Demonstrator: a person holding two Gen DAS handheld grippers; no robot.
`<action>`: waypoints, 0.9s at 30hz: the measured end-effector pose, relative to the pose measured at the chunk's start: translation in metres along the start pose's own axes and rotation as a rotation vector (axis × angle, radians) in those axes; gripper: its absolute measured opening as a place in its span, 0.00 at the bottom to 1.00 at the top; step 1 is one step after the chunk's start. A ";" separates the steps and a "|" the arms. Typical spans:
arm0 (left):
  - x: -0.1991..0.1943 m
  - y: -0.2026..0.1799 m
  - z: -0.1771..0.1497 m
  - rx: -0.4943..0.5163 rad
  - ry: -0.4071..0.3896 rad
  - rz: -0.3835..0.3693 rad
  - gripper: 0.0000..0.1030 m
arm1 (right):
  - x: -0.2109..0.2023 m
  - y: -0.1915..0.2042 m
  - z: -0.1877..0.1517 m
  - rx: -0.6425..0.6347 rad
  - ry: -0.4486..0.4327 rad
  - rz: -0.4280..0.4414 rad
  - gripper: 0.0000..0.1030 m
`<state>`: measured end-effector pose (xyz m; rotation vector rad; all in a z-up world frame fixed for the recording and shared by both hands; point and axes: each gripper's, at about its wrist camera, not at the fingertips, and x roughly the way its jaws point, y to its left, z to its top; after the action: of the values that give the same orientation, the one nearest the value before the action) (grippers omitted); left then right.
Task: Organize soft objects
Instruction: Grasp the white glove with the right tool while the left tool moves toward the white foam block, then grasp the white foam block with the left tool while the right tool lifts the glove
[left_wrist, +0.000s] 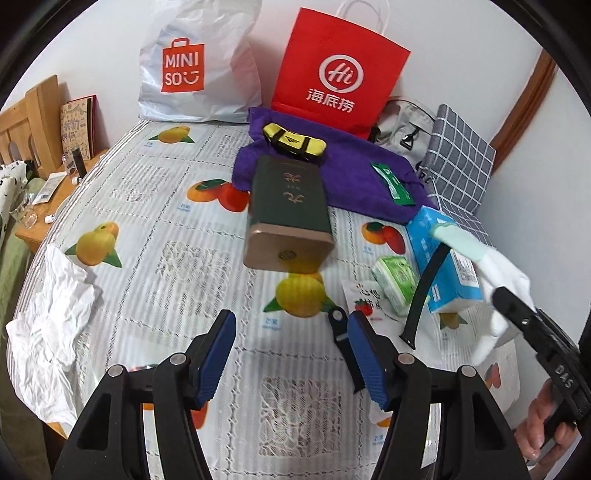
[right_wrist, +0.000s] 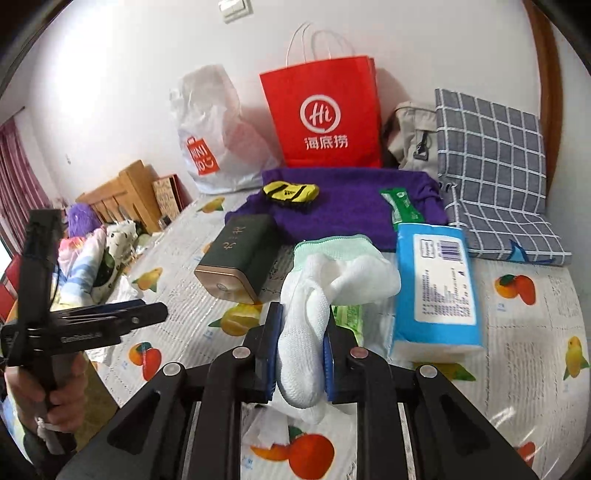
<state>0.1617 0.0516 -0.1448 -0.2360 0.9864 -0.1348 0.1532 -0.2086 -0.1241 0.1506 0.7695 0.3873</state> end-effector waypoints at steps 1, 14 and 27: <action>0.000 -0.002 -0.002 0.002 0.002 -0.001 0.59 | -0.005 -0.002 -0.003 0.006 -0.011 0.005 0.19; 0.004 -0.029 -0.017 0.041 0.028 -0.033 0.59 | -0.046 -0.020 -0.007 0.046 -0.110 -0.012 0.19; 0.046 -0.057 -0.026 0.042 0.099 -0.167 0.59 | -0.050 -0.055 -0.082 0.044 -0.001 -0.081 0.19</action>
<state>0.1648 -0.0171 -0.1812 -0.2746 1.0608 -0.3216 0.0786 -0.2800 -0.1653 0.1601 0.7806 0.2933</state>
